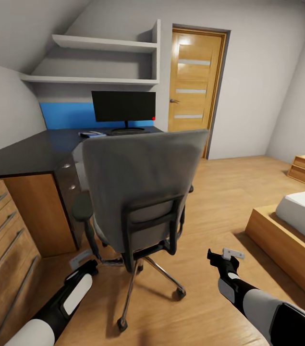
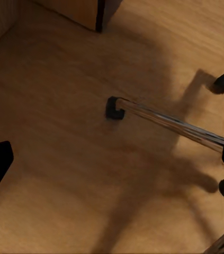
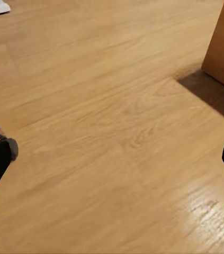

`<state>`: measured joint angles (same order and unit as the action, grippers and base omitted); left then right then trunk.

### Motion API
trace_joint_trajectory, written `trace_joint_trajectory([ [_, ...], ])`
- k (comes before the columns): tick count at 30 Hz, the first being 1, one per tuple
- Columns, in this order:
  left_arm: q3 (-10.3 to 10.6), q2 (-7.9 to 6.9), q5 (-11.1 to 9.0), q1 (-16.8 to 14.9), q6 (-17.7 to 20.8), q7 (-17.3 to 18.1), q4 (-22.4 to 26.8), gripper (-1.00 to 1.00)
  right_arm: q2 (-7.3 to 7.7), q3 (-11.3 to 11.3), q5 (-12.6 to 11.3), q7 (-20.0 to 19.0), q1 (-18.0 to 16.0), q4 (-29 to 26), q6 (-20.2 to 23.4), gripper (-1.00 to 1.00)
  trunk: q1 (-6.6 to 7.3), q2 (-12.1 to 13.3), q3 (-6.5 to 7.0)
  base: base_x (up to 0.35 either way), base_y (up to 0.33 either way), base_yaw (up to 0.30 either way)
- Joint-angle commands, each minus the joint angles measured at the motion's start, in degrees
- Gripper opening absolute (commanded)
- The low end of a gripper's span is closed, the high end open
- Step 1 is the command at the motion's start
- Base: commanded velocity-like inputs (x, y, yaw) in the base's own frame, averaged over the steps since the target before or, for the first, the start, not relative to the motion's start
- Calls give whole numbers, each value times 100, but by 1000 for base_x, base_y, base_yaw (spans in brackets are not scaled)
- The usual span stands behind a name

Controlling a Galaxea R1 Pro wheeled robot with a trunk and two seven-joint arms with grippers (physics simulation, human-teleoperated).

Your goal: In the bedroom, organize the workspace by keeping the computer under the desk, ensuring the monitor is on the desk, placing the keyboard on the desk next to the monitor, placing the mouse on the desk next to the keyboard, moving the folder from the swivel chair onto the desk next to the mouse, stacking the notebook on top of the folder with the pen on top of the notebook, and positioning the swivel chair next to the desk.

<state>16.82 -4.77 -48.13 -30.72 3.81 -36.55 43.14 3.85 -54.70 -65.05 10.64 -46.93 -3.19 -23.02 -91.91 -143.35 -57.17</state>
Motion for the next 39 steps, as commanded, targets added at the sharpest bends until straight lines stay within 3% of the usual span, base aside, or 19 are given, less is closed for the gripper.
trace_joint_trajectory([
  [1,79,-7,28,-4,20,-25,17,100,3,-49,-25,43,-1,-15,0,100,-2,-2,0,327,0,-117],
  [5,267,-4,131,-4,15,-27,19,100,2,-50,-25,43,-1,-15,0,100,-2,-2,19,327,0,-123],
  [18,444,-7,133,-4,14,-28,19,100,-5,-50,-25,43,3,-15,0,100,-2,-2,41,279,4,-39],
  [39,455,3,118,-4,12,-36,19,100,-33,-65,-18,43,1,-31,-42,100,-2,-2,42,-213,84,20],
])
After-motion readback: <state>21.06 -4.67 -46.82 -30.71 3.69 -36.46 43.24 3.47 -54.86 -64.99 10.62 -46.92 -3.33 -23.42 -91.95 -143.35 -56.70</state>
